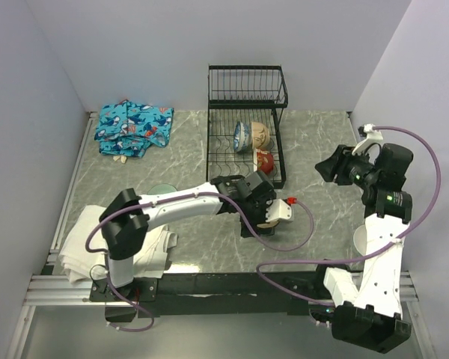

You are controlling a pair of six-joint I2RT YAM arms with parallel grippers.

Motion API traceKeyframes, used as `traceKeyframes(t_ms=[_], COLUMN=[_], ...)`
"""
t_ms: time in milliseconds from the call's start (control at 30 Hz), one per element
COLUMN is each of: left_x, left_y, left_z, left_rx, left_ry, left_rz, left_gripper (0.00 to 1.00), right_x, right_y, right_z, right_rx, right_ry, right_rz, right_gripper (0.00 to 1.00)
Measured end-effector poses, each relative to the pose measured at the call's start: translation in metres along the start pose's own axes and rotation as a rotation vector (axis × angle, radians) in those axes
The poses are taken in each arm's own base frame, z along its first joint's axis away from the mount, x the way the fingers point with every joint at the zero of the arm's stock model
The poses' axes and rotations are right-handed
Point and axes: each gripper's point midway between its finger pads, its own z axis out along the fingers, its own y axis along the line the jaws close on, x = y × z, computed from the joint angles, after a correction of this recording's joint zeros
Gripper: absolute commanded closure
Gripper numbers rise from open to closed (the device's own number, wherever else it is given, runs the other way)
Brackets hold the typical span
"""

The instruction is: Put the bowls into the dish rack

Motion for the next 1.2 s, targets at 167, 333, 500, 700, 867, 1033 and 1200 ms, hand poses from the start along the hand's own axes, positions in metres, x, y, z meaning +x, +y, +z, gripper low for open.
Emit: traceKeyframes(t_ms=[167,333,500,700,867,1033,1200], left_x=[0.005,0.003,0.001,0.003,0.005,0.001,0.001], left_y=[0.002,-0.001,0.001,0.004,0.002,0.003,-0.002], left_z=[0.019,0.037,0.047,0.055,0.057,0.051,0.034], left_rx=[0.011,0.024,0.022,0.029,0.040,0.052,0.095], left_ry=[0.030,0.046,0.050,0.066,0.078,0.086,0.083], left_rz=[0.013,0.026,0.031,0.032,0.021,0.002,-0.043], left_gripper=[0.17,0.23,0.47,0.59,0.89,0.99,0.99], right_x=[0.001,0.005,0.005,0.005,0.006,0.006,0.005], right_y=[0.000,0.000,0.001,0.000,-0.002,-0.002,-0.005], right_z=[-0.004,-0.004,-0.005,-0.004,-0.002,-0.002,-0.001], right_rx=[-0.013,-0.026,-0.042,-0.045,-0.045,-0.043,-0.035], right_ry=[-0.008,-0.004,-0.003,0.001,0.008,0.007,0.007], right_rz=[0.010,0.017,0.000,-0.009,-0.002,-0.002,0.001], right_gripper=[0.44,0.44,0.44,0.45,0.45,0.45,0.46])
